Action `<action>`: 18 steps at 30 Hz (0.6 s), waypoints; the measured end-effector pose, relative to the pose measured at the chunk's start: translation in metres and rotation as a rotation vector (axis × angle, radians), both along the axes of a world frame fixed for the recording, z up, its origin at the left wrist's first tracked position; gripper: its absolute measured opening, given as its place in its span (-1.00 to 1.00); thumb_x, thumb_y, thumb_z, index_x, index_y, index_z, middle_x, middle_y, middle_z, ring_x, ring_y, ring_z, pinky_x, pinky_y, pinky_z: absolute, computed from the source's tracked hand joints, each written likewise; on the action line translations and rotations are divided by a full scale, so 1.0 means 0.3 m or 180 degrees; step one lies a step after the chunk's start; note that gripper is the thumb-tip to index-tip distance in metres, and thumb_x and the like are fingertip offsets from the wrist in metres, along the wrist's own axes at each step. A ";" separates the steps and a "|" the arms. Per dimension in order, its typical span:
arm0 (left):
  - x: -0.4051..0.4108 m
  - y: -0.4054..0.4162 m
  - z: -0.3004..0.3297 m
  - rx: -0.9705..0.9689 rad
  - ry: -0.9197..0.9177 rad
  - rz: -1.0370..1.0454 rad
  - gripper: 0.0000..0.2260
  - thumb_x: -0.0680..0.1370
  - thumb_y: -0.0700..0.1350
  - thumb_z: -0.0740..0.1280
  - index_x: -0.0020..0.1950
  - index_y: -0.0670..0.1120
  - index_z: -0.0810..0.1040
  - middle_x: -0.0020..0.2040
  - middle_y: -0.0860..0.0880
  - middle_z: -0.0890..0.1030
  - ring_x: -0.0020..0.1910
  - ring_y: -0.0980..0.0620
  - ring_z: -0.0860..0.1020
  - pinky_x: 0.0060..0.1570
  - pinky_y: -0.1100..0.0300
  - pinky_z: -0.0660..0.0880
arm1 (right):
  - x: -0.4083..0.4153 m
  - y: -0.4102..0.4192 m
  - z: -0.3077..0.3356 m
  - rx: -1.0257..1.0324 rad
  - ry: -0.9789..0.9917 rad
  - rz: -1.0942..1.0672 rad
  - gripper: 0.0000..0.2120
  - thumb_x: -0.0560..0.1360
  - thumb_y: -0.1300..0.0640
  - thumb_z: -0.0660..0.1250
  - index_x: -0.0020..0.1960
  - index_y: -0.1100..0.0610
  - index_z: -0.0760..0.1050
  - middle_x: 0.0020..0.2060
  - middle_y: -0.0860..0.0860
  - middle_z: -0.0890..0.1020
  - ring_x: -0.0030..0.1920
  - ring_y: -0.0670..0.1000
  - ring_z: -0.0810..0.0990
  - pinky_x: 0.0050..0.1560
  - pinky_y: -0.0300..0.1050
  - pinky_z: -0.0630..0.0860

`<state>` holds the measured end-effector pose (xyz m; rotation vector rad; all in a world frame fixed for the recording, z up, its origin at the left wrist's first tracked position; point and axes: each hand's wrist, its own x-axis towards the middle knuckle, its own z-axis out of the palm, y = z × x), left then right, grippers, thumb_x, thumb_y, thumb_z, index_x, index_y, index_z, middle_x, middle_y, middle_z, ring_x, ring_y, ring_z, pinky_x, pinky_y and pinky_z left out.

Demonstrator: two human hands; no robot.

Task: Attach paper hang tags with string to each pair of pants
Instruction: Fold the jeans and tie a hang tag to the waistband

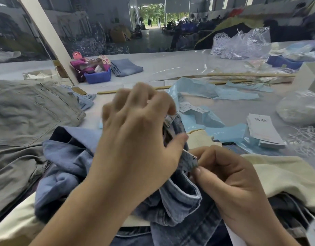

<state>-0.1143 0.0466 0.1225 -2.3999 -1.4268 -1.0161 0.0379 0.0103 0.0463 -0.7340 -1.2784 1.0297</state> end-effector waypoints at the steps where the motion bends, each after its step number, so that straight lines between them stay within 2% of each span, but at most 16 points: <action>1: -0.003 0.013 0.003 -0.0363 0.0211 -0.0114 -0.68 0.43 0.25 0.30 0.08 0.10 0.51 0.09 0.15 0.47 0.17 0.07 0.37 0.18 0.12 0.22 | 0.000 -0.005 0.000 -0.0016 -0.0058 -0.0072 -0.88 0.36 0.15 0.39 -0.34 0.11 0.53 -0.20 0.11 0.67 -0.33 0.15 0.49 -0.30 0.02 0.40; 4: -0.035 0.044 -0.016 -0.1305 0.0172 -0.0506 -0.60 0.41 0.28 0.20 0.23 0.26 0.44 0.20 0.33 0.41 0.27 0.24 0.31 0.25 0.28 0.19 | 0.010 -0.018 0.010 -0.0166 -0.0352 -0.0278 -0.87 0.31 0.11 0.40 -0.32 0.16 0.52 -0.23 0.12 0.67 -0.39 0.25 0.46 -0.34 0.11 0.40; 6: -0.060 0.048 -0.043 -0.1568 -0.0079 -0.0653 -0.60 0.40 0.26 0.24 0.23 0.30 0.42 0.19 0.37 0.40 0.26 0.31 0.31 0.27 0.34 0.23 | 0.011 -0.022 0.024 -0.0342 -0.0585 -0.0388 -0.91 0.29 0.12 0.42 -0.24 0.06 0.54 -0.27 0.13 0.66 -0.37 0.25 0.51 -0.33 0.17 0.47; 9: -0.072 0.032 -0.086 -0.1517 -0.0329 -0.0631 -0.58 0.38 0.25 0.31 0.23 0.30 0.41 0.18 0.37 0.39 0.29 0.28 0.32 0.29 0.28 0.27 | 0.010 -0.018 0.049 -0.0702 -0.0530 -0.0302 -0.78 0.27 0.19 0.40 -0.19 -0.08 0.48 -0.29 0.07 0.65 -0.35 0.07 0.57 -0.31 0.04 0.52; 12: -0.065 0.009 -0.119 -0.1328 -0.0582 -0.0531 -0.57 0.38 0.26 0.33 0.23 0.28 0.42 0.18 0.36 0.40 0.30 0.27 0.33 0.32 0.16 0.30 | 0.004 -0.023 0.104 -0.0923 -0.0749 -0.0164 -0.83 0.25 0.06 0.44 -0.17 -0.01 0.53 -0.39 0.01 0.59 -0.43 -0.06 0.51 -0.43 -0.22 0.47; 14: -0.063 -0.005 -0.134 -0.1187 -0.0676 -0.0473 -0.57 0.38 0.30 0.31 0.22 0.28 0.43 0.19 0.37 0.40 0.29 0.28 0.32 0.32 0.09 0.31 | 0.008 -0.026 0.125 -0.0871 -0.1360 -0.0365 -0.72 0.23 -0.14 0.48 -0.14 -0.03 0.57 -0.43 -0.03 0.60 -0.46 -0.03 0.49 -0.42 -0.17 0.45; 15: -0.062 -0.012 -0.140 -0.1097 -0.0708 -0.0439 -0.57 0.38 0.31 0.28 0.22 0.28 0.43 0.19 0.37 0.39 0.29 0.28 0.32 0.32 0.07 0.32 | 0.008 -0.028 0.131 -0.0825 -0.1642 -0.0493 -0.71 0.25 -0.17 0.50 -0.11 -0.06 0.58 -0.40 -0.04 0.63 -0.44 0.04 0.52 -0.39 -0.12 0.46; 17: -0.056 -0.026 -0.148 -0.0911 -0.0844 -0.0372 -0.59 0.40 0.28 0.29 0.22 0.25 0.46 0.18 0.34 0.43 0.26 0.25 0.36 0.28 0.04 0.36 | 0.009 -0.034 0.139 -0.0837 -0.1902 -0.0674 -0.74 0.29 -0.08 0.52 -0.06 -0.14 0.56 -0.36 -0.02 0.66 -0.36 0.15 0.58 -0.30 -0.01 0.47; 18: -0.051 -0.032 -0.150 -0.0815 -0.0934 -0.0328 -0.61 0.41 0.25 0.31 0.21 0.21 0.49 0.17 0.31 0.46 0.24 0.22 0.40 0.25 0.02 0.39 | 0.009 -0.039 0.139 -0.0839 -0.1939 -0.0737 -0.71 0.27 -0.03 0.51 -0.03 -0.18 0.55 -0.37 -0.02 0.66 -0.36 0.14 0.58 -0.28 -0.01 0.47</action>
